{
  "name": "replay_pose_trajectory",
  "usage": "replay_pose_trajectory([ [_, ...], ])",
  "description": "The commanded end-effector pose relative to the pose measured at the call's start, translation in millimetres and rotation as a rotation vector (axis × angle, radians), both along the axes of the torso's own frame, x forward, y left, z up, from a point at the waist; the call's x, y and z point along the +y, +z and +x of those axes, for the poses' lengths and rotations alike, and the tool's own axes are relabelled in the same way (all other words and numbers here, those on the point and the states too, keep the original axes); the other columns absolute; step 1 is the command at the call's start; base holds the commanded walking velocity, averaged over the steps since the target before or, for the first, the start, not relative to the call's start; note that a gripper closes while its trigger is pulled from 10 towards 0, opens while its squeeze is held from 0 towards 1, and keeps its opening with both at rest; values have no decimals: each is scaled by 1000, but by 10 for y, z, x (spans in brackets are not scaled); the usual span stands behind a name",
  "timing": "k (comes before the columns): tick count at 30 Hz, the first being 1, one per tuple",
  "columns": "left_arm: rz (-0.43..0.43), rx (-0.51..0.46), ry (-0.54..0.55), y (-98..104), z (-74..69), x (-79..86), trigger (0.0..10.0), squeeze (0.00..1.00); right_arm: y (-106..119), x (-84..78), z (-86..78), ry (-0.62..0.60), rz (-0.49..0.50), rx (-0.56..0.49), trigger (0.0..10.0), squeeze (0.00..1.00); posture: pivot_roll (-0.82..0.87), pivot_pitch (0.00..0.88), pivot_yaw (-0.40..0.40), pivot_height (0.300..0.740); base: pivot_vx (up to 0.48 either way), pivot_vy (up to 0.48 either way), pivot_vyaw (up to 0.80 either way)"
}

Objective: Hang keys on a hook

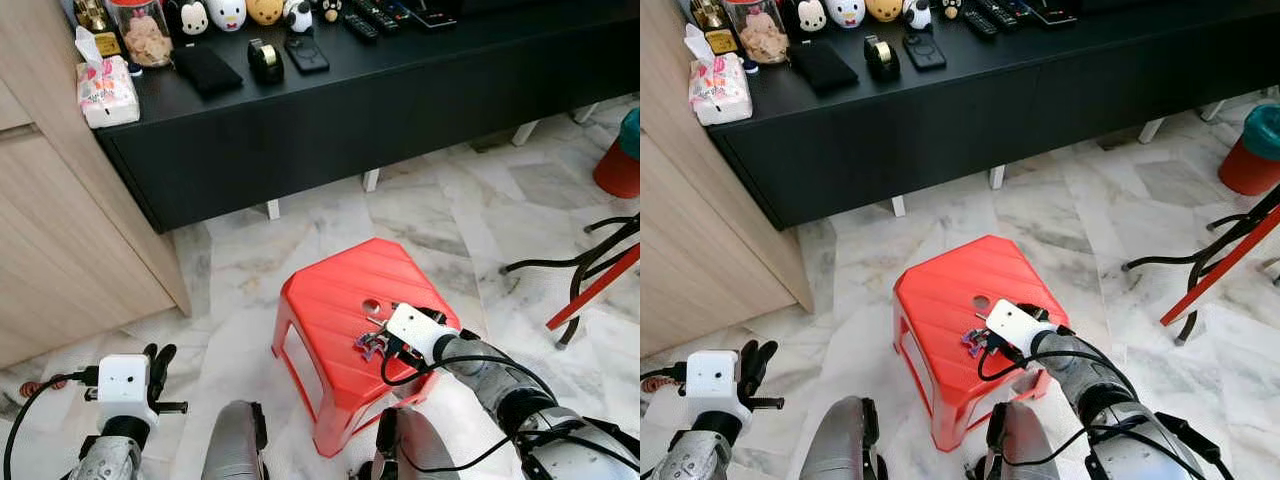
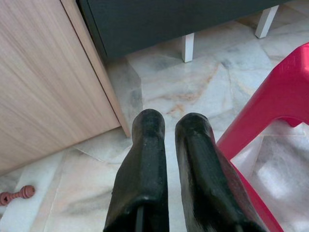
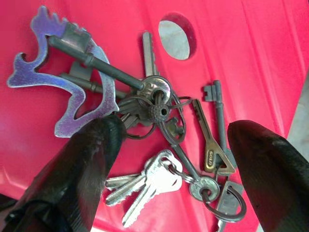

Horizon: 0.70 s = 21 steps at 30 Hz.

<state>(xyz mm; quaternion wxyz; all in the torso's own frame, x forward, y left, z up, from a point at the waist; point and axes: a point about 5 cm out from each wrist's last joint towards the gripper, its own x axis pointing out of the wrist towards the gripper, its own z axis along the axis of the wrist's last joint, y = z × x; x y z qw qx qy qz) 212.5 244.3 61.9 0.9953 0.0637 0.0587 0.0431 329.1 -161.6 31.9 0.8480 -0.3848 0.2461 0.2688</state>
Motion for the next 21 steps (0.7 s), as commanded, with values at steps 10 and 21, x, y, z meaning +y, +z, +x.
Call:
replay_pose_trajectory([
  [10, 5, 30, 2, -18, -27, 7, 10000, 0, -158, 117, -135, 58, 18, 84, 0, 0, 228, 231, -53, 612, 0, 0, 0],
  [21, 2, 39, -9, -21, -35, -5, 10000, 0, -264, 206, -240, 113, 20, 151, 0, 0, 234, 236, -52, 612, 0, 0, 0],
])
